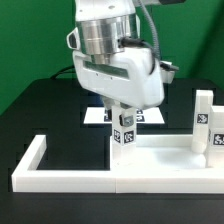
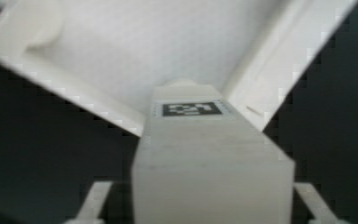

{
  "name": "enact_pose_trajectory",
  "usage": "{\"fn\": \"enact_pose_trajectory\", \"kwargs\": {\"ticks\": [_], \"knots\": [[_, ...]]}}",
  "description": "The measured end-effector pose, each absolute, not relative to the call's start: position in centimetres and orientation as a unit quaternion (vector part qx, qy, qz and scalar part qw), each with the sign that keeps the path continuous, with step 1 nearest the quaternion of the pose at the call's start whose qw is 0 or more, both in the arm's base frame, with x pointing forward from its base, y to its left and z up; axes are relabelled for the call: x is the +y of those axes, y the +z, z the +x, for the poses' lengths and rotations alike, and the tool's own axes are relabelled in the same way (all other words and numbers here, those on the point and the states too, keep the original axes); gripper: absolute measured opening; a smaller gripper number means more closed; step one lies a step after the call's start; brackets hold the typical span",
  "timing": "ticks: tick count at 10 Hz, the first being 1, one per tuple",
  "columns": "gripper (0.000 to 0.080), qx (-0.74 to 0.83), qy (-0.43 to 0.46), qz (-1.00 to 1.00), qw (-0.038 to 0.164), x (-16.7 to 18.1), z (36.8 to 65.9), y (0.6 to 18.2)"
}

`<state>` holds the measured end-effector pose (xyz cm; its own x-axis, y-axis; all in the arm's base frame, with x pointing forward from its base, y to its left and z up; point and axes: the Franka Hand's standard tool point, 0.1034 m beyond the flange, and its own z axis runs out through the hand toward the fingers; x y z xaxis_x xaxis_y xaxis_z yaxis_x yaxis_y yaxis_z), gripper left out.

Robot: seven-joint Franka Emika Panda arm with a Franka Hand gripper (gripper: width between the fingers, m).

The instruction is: Assemble desk

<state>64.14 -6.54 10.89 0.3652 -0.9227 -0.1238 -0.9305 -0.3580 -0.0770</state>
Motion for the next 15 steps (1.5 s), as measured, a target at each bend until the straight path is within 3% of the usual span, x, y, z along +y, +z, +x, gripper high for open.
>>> {"fn": "enact_pose_trajectory", "kwargs": {"ticks": [3, 6, 7, 8, 9, 12, 15], "knots": [[0.0293, 0.720, 0.050, -0.686, 0.089, -6.0, 64.1, 10.8], [0.0294, 0.711, 0.049, -0.695, 0.090, -6.0, 64.0, 10.8], [0.0396, 0.704, 0.049, -0.702, 0.089, -6.0, 64.0, 10.7], [0.0546, 0.627, 0.038, -0.773, 0.090, -5.9, 64.0, 10.6], [0.0621, 0.543, 0.021, -0.834, 0.093, -6.0, 64.2, 10.6], [0.0647, 0.454, 0.011, -0.886, 0.093, -5.9, 64.1, 10.6], [0.0649, 0.135, -0.027, -0.989, 0.047, -3.9, 64.8, 11.2]]}}
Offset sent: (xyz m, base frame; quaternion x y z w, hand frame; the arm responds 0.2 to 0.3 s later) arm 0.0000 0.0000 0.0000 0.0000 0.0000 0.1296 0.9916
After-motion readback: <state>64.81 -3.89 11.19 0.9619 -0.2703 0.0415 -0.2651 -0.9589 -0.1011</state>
